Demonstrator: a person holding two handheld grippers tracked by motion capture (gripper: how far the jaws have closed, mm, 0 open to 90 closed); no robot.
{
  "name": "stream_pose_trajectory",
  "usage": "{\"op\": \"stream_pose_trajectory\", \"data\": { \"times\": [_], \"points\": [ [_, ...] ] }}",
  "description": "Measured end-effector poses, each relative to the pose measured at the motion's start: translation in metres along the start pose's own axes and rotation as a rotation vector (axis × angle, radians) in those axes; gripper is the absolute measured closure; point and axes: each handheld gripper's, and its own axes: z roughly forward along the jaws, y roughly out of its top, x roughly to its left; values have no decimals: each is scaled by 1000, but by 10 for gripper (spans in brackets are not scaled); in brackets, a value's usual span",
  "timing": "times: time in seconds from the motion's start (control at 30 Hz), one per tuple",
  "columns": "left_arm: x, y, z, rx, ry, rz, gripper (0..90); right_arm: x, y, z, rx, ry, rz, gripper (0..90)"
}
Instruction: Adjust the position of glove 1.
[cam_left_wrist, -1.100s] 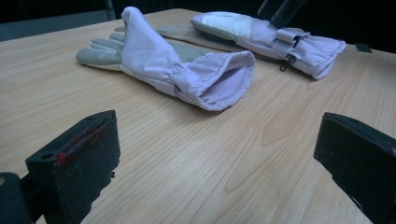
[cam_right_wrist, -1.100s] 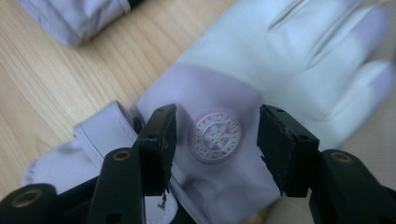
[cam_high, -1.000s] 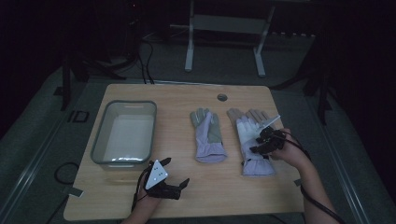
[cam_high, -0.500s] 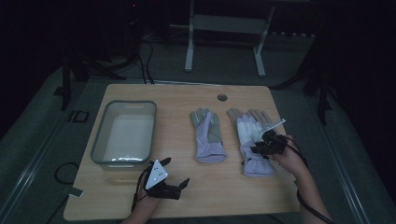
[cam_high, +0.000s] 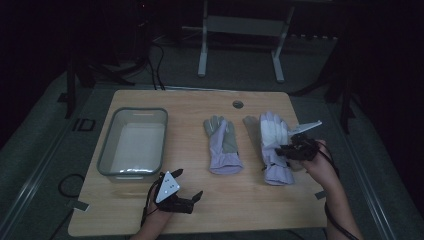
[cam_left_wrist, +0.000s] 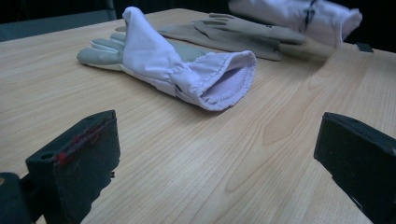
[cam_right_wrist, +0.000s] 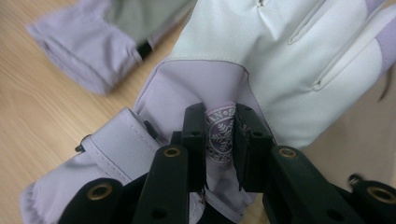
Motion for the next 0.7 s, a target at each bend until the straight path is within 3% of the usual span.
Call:
{"op": "stream_pose_trajectory", "data": {
  "times": [0.23, 0.4, 0.57, 0.7],
  "points": [
    [0, 0, 0, 0, 1, 1, 6, 12, 40, -26, -60, -35, -24, 761],
    [0, 0, 0, 0, 0, 1, 6, 23, 70, -33, -77, -54, -43, 760],
    [0, 0, 0, 0, -1, 2, 5, 34, 99, -31, -96, -50, -64, 761],
    [0, 0, 0, -1, -1, 1, 6, 46, 119, -17, -93, -21, -65, 763]
  ]
}}
